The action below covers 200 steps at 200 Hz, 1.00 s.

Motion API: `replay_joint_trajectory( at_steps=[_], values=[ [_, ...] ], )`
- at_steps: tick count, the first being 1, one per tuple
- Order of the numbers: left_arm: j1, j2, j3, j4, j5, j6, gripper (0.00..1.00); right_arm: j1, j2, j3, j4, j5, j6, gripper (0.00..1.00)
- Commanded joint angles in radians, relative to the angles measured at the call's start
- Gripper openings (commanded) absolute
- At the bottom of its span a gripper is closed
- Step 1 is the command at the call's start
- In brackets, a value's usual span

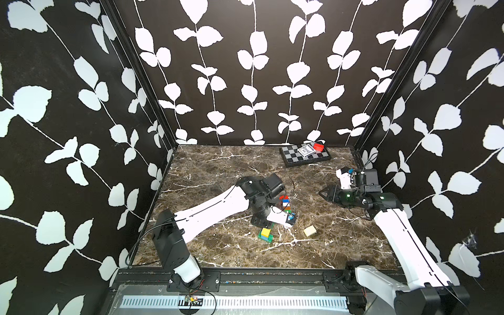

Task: Assemble the number 1 with lego
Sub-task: Pick up the lego brick from the center of the board, then assemble the lego brick with the lego brick.

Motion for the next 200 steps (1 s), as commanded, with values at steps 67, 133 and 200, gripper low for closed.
replay_joint_trajectory(
  at_steps=[67, 133, 200],
  values=[
    [-0.105, 0.049, -0.017, -0.063, -0.137, 0.020, 0.21, -0.011, 0.009, -0.040, 0.006, -0.006, -0.012, 0.48],
    [-0.131, 0.137, 0.043, -0.070, -0.197, -0.083, 0.21, -0.012, -0.005, -0.044, 0.000, 0.002, -0.004, 0.47],
    [-0.138, 0.200, 0.076, -0.106, -0.253, -0.152, 0.21, -0.014, 0.002, -0.043, 0.008, -0.008, 0.001, 0.47]
  ],
)
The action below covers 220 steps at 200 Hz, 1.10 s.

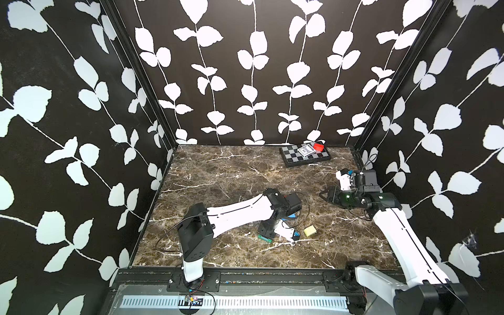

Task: Assemble the number 1 with lego
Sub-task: Assemble the lego brick with the lego brick.

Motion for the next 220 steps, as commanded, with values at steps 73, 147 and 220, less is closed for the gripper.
replay_joint_trajectory(
  at_steps=[73, 147, 220],
  values=[
    [-0.007, 0.013, 0.000, -0.020, -0.029, 0.008, 0.22, -0.005, -0.012, -0.029, 0.011, -0.013, 0.007, 0.46],
    [-0.007, 0.004, -0.075, 0.052, -0.050, 0.045, 0.22, -0.006, -0.012, -0.033, 0.017, -0.023, 0.016, 0.46],
    [-0.007, -0.022, -0.102, 0.109, -0.040, 0.040, 0.22, -0.009, -0.012, -0.037, 0.021, -0.032, 0.022, 0.46]
  ],
)
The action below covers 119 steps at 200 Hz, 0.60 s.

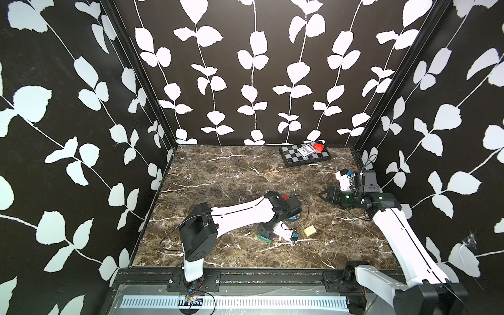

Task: Assemble the number 1 with lego
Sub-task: Assemble the lego brick with the lego brick.

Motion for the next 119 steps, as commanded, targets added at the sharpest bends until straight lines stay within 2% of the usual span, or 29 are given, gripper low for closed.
replay_joint_trajectory(
  at_steps=[1, 46, 119],
  values=[
    [-0.003, -0.030, -0.039, 0.030, 0.037, 0.011, 0.22, -0.007, -0.012, -0.029, 0.017, -0.011, 0.004, 0.46],
    [-0.003, -0.041, -0.057, 0.030, 0.076, 0.014, 0.23, -0.007, -0.014, -0.033, 0.019, -0.015, 0.005, 0.45],
    [-0.003, 0.011, -0.093, 0.030, 0.046, -0.026, 0.22, -0.008, -0.020, -0.031, 0.017, -0.020, 0.006, 0.45]
  ],
)
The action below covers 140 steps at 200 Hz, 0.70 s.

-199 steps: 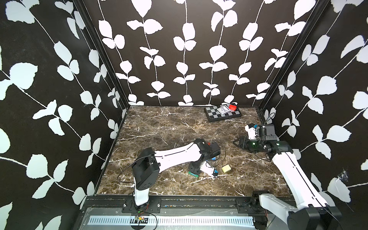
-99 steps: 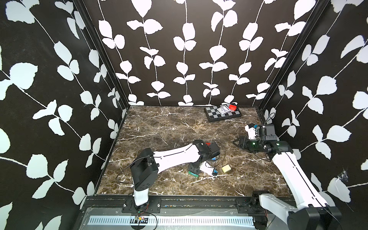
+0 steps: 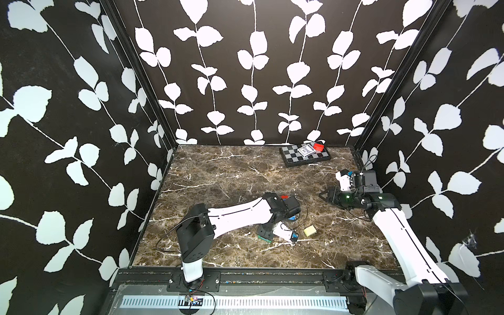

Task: Assemble the number 1 with lego
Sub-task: Assemble the lego brick with the lego brick.

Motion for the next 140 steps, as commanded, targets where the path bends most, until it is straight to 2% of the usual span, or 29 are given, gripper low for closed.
replay_joint_trajectory(
  at_steps=[1, 91, 140],
  values=[
    [-0.003, 0.038, -0.056, -0.004, 0.032, -0.024, 0.21, -0.004, -0.020, -0.027, 0.015, -0.014, 0.002, 0.45],
    [-0.003, 0.062, -0.160, 0.043, 0.062, -0.069, 0.16, -0.007, -0.021, -0.028, 0.014, -0.026, 0.003, 0.45],
    [-0.002, -0.021, -0.161, 0.111, 0.029, -0.042, 0.16, -0.007, -0.029, -0.032, 0.009, -0.026, 0.003, 0.44]
  ],
)
